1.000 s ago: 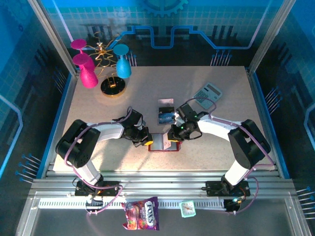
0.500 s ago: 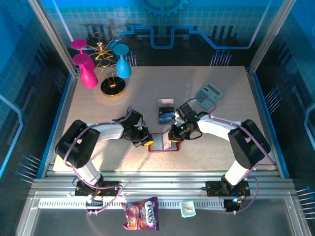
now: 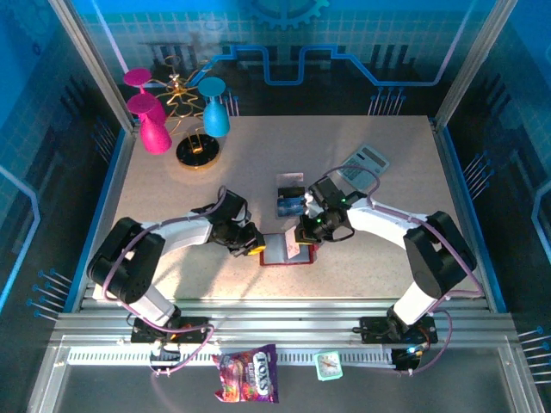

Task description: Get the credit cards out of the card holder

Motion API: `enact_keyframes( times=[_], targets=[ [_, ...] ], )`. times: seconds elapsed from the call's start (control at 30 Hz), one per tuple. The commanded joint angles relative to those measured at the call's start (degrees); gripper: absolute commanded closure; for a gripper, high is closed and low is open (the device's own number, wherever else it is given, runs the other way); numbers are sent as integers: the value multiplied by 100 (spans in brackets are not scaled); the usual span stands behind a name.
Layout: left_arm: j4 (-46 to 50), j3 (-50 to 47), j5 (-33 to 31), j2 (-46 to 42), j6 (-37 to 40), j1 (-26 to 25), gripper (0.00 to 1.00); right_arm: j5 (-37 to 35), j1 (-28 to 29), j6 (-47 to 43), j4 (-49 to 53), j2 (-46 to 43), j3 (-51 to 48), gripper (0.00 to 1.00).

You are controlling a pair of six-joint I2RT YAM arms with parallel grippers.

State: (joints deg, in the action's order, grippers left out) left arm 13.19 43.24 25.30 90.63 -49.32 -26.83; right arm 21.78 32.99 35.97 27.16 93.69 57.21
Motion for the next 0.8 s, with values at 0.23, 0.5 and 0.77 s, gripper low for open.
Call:
enact_keyframes(
  times=[0.23,0.5,0.77],
  targets=[
    [381,-24,-274,-521,90,117,79,-330,-39,-2243,1176,-158,781,94],
    [442,-240,-388,-788,174,298,78,-1080,-47,-5114,1887,-245,1477,98],
    [695,-363,-653,-1112,307,454,76,-1936,-357,-7238,2445,132,2737,100]
  ],
)
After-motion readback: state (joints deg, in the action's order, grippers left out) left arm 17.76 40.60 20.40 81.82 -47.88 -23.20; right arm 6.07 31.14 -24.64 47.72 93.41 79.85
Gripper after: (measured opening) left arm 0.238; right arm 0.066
